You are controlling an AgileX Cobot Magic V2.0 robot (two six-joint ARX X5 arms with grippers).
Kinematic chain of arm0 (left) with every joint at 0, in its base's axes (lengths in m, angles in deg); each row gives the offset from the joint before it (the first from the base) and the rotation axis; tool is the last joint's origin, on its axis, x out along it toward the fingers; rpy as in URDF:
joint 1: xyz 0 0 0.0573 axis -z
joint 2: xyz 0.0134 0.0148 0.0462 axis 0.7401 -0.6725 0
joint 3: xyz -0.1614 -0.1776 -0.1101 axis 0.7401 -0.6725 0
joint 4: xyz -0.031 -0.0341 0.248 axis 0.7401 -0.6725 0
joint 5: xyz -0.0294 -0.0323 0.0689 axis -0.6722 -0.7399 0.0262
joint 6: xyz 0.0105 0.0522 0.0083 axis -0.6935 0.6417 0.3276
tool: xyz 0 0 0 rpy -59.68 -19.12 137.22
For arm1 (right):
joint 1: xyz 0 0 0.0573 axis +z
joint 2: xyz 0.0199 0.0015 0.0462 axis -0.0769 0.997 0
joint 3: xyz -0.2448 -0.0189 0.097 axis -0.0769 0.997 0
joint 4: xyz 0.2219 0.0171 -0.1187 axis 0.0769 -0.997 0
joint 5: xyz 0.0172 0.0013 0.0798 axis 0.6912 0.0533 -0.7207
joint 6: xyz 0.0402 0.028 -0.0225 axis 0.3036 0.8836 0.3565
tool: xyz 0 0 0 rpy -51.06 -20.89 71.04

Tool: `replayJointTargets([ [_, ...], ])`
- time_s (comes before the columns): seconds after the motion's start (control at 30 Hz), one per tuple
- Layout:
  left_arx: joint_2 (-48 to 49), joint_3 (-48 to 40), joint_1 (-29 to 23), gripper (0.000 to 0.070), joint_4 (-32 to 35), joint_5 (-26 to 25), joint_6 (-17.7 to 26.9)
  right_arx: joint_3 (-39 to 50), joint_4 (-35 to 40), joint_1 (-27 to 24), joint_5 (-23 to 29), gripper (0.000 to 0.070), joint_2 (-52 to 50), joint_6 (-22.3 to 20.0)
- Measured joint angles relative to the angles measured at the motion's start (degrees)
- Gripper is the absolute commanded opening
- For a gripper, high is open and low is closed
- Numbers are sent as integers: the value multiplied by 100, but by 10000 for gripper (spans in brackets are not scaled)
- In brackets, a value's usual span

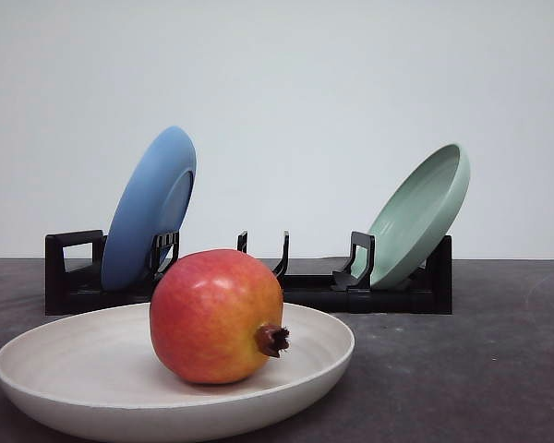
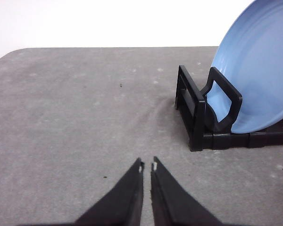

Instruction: Place pomegranate in white plate

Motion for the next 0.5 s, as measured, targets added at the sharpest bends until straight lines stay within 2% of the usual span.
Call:
replayJointTargets([
  [0.5,0,0,0,5,0,0,0,2,1,0,0,16,0,0],
])
